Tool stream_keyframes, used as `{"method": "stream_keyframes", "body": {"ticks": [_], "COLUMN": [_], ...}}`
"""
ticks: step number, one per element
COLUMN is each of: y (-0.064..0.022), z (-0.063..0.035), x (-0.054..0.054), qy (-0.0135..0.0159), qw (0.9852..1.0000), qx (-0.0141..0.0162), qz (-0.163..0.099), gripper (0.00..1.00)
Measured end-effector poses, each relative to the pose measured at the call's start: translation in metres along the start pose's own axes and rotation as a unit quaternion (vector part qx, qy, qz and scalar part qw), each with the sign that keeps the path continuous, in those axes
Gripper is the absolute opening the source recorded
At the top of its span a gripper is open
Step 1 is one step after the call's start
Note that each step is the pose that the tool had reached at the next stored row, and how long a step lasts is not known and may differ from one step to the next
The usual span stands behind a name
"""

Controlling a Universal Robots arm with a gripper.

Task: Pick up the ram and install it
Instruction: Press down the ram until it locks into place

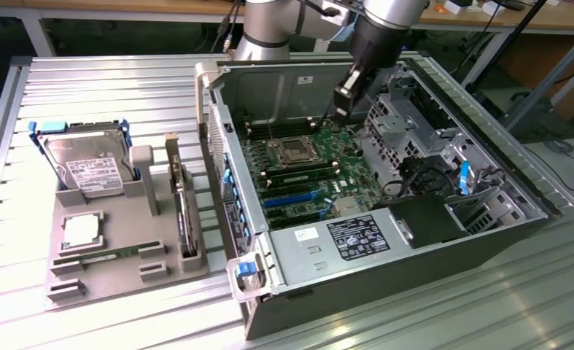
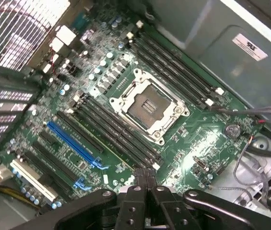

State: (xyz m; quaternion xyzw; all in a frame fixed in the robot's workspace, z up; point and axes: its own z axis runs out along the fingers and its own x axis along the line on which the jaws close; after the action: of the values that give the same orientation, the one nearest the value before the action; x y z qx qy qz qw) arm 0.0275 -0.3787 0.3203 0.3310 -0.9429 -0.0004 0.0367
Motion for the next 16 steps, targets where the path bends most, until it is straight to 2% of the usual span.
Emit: {"method": "stream_keyframes", "body": {"ticks": [2, 4, 7, 9, 13, 16], "y": [0.0000, 0.0000, 0.0000, 0.0000, 0.0000, -0.0001], "z": [0.0001, 0.0004, 0.0007, 0.0010, 0.0019, 0.0024], "x": [0.0000, 0.0000, -0.0001, -0.0001, -0.0001, -0.0002], "qy": [-0.0007, -0.0014, -0.0021, -0.0027, -0.0043, -0.0049], "qw": [0.9996, 0.9984, 0.9965, 0.9939, 0.9852, 0.9805], "qx": [-0.0020, -0.0039, -0.0057, -0.0076, -0.0118, -0.0135], "qz": [0.030, 0.057, 0.084, 0.110, 0.171, 0.196], "gripper": [0.10, 0.10, 0.10, 0.10, 0.10, 0.10]}}
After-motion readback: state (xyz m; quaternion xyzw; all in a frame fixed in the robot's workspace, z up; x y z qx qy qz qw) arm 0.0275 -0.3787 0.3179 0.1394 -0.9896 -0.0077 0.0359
